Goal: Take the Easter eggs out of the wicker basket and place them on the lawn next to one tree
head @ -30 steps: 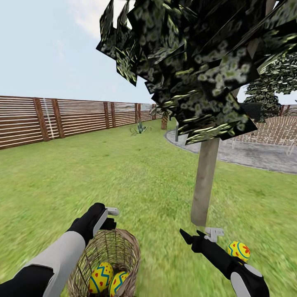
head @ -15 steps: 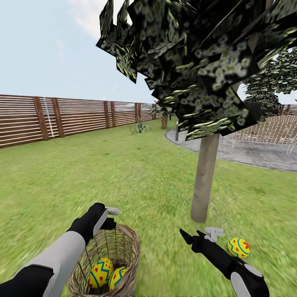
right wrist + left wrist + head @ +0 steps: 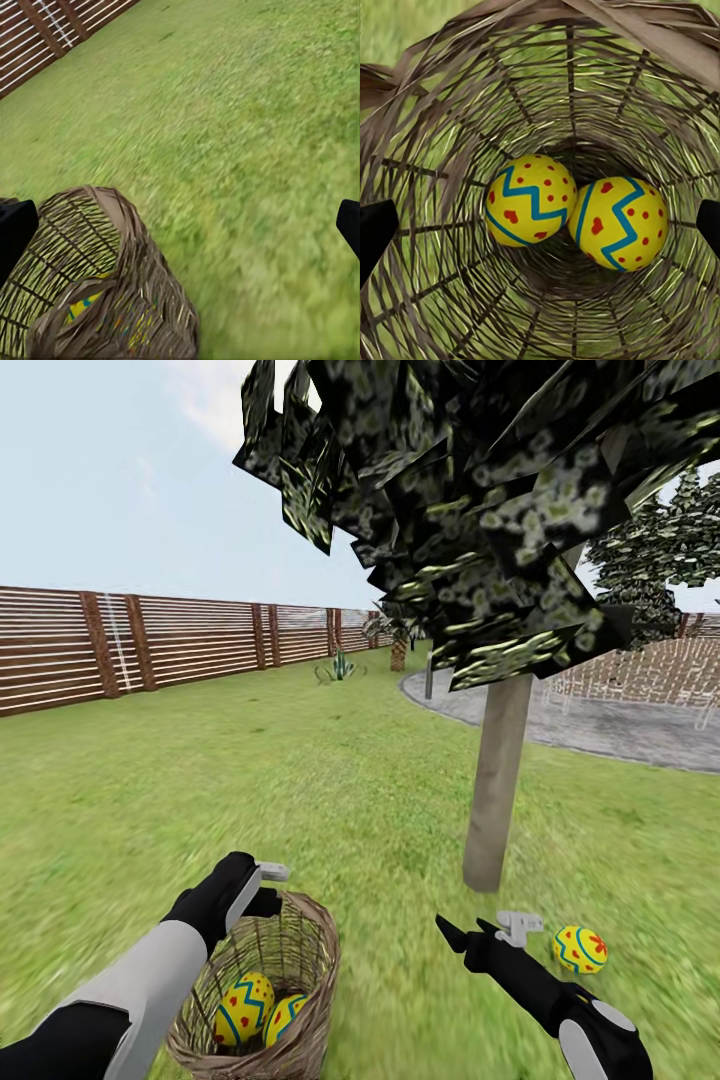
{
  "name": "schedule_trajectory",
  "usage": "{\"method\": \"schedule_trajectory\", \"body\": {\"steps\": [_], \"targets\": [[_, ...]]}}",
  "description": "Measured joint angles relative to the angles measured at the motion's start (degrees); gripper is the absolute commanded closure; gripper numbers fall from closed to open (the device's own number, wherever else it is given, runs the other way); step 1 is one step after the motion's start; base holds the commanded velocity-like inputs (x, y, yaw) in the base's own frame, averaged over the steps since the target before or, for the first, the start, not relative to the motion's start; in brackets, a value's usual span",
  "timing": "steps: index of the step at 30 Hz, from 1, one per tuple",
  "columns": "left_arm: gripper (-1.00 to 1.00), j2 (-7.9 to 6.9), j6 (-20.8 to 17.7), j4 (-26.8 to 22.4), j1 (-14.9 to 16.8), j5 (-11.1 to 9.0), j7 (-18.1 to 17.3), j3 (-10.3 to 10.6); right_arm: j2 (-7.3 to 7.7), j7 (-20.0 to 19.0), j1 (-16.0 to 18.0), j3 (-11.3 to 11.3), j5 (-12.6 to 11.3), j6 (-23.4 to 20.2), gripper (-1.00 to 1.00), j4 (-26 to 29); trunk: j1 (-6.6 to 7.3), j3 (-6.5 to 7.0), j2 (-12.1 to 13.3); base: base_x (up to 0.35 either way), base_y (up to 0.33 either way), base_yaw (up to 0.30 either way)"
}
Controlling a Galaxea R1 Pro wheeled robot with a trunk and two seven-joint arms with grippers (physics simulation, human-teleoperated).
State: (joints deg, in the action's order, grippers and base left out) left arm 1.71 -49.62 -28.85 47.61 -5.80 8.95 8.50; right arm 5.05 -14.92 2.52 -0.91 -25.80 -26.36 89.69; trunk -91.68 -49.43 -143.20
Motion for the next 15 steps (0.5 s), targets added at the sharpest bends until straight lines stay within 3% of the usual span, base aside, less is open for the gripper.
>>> {"method": "schedule_trajectory", "body": {"steps": [15], "targets": [[-1.00, 0.00, 0.3, -0.1, 0.0, 0.1, 0.1, 0.1, -0.03, 0.0, 0.0, 0.0, 0.0, -0.1, -1.00, 0.0, -0.39, -3.32, -0.2, 0.000, 0.000, 0.000]]}}
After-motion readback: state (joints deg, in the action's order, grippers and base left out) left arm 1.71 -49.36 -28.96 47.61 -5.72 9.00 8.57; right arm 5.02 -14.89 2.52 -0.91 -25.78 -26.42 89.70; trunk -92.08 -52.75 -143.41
